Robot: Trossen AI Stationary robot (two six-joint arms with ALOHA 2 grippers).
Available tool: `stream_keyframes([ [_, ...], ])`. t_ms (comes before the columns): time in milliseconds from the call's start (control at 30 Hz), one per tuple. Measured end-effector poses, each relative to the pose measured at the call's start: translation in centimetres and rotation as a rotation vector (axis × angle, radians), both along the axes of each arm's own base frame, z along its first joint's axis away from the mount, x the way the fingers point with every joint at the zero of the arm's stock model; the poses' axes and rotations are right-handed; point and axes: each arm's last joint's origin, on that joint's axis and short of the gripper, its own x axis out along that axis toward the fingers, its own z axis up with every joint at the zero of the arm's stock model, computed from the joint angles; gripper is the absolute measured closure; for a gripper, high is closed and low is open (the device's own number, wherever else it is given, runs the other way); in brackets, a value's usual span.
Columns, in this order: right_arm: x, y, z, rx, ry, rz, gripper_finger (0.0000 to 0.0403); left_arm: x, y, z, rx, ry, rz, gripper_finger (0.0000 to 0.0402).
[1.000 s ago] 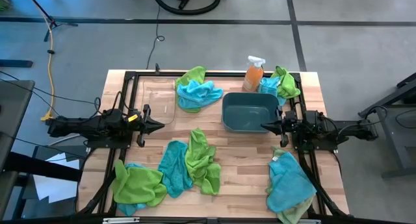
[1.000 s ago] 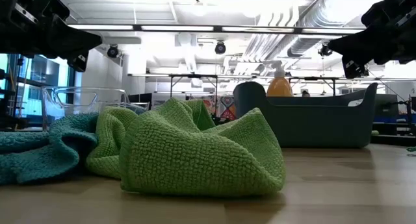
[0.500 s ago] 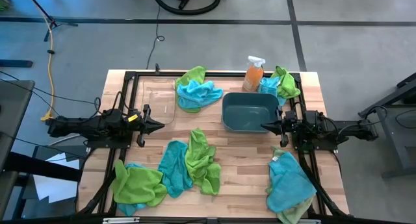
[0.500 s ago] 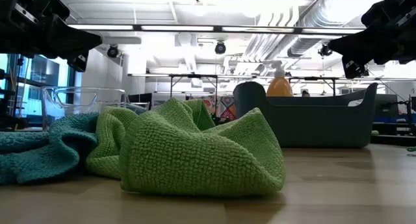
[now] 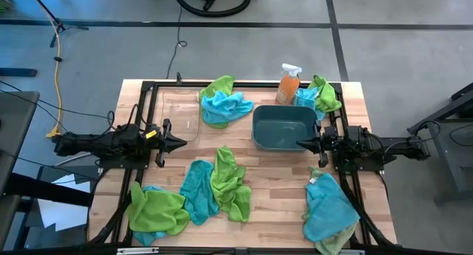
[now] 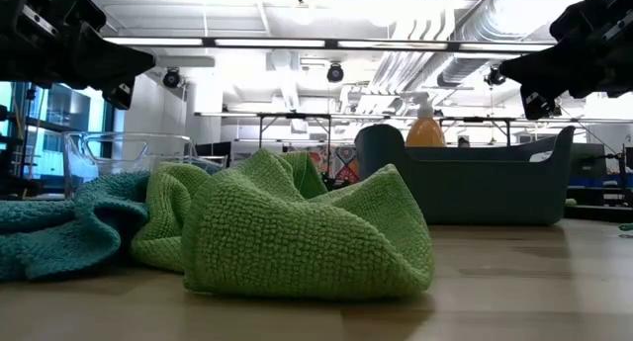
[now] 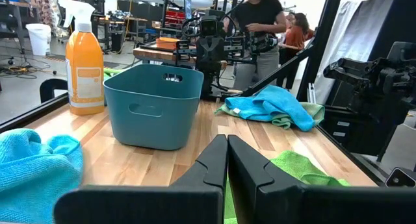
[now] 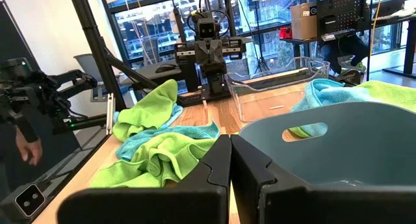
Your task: Sort microfiber towel by color & place in baskets
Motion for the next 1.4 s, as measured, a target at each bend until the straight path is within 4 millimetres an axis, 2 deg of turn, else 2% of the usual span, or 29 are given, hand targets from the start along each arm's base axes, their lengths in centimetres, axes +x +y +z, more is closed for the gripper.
stream_keyframes([
  [800,0.0,-0.1,0.3,0.015,-0.032,-0.028,0.0402,0.0,0.0,0.0,0.0,0.0,0.0,0.0401],
  [933,-0.4,-0.2,2.4,0.224,-0.257,-0.025,0.0402,0.0,0.0,0.0,0.0,0.001,0.0,0.0401],
  [1067,-1.5,-0.8,4.7,0.447,-0.564,-0.154,0.0402,0.0,0.0,0.0,0.0,0.0,0.0,0.0401],
  [1167,-2.0,-1.1,5.5,0.557,-0.689,-0.225,0.0402,0.0,0.0,0.0,0.0,0.0,0.0,0.0401],
  [1300,-1.7,-0.8,7.9,0.607,-0.633,-0.119,0.04,0.0,0.0,0.0,0.0,0.001,0.0,0.0401],
  [1400,-0.8,-0.4,10.3,0.587,-0.436,-0.092,0.0386,0.0,0.0,0.0,0.0,0.0,0.0,0.0401],
])
